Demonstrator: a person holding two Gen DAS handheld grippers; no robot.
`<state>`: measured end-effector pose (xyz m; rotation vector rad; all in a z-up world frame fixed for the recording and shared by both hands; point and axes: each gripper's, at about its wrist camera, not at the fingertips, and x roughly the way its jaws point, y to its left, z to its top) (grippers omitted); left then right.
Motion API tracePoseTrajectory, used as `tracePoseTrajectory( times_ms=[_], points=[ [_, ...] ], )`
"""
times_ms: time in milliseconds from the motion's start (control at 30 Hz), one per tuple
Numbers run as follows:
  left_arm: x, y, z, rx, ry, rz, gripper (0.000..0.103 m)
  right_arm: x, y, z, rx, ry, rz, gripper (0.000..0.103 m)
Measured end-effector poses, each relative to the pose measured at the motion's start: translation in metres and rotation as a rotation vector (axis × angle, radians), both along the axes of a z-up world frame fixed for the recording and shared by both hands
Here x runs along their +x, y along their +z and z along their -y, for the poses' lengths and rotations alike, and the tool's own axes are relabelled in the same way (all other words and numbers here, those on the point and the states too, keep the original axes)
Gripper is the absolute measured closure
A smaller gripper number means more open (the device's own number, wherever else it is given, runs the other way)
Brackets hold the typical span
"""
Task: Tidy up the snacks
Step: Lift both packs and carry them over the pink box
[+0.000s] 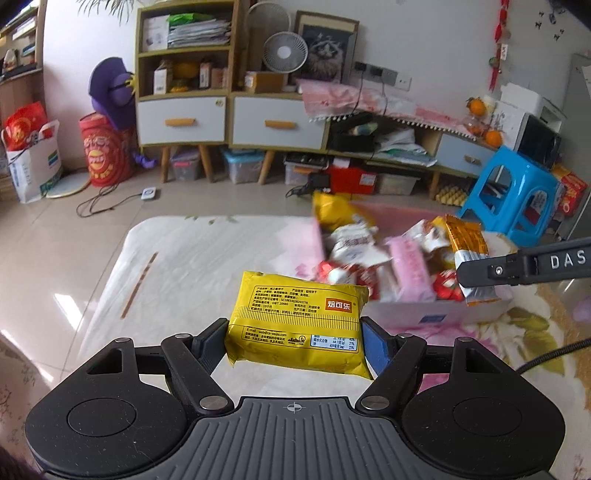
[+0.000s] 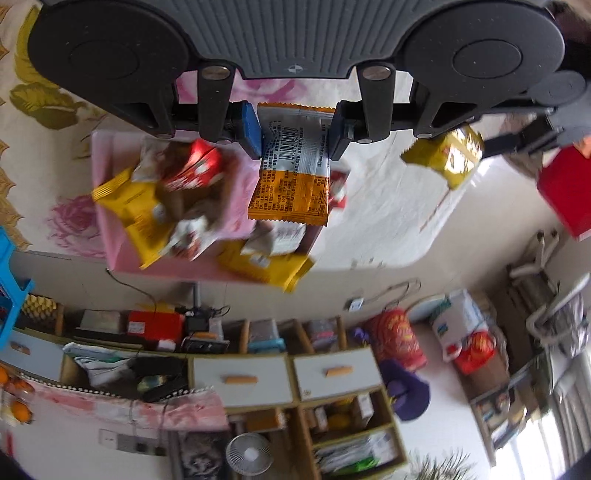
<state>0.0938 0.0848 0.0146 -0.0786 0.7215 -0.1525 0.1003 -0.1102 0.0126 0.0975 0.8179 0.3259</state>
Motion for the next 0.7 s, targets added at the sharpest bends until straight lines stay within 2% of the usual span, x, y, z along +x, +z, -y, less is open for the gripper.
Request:
tracePoseTrajectory(
  times_ms=[133, 400, 567, 700],
  points=[
    [0.006, 0.006, 0.023, 0.025, -0.017, 0.044, 0.029, 0.008, 0.005, 0.027, 0.050, -0.054, 0.007, 0.073],
    [0.036, 0.005, 0.074, 0.118, -0.082, 0.109, 0.029, 0.027, -0.003, 0.077, 0.056, -0.173, 0.025, 0.072],
    [0.068, -0.001, 0.088, 0.075, -0.073, 0.073, 0.029, 0.044, -0.016, 0.105, 0.114, -0.225, -0.004, 0.072],
    [0.099, -0.001, 0.095, 0.036, -0.066, 0.057, 0.029, 0.059, -0.020, 0.115, 0.148, -0.227, 0.009, 0.072]
  ],
)
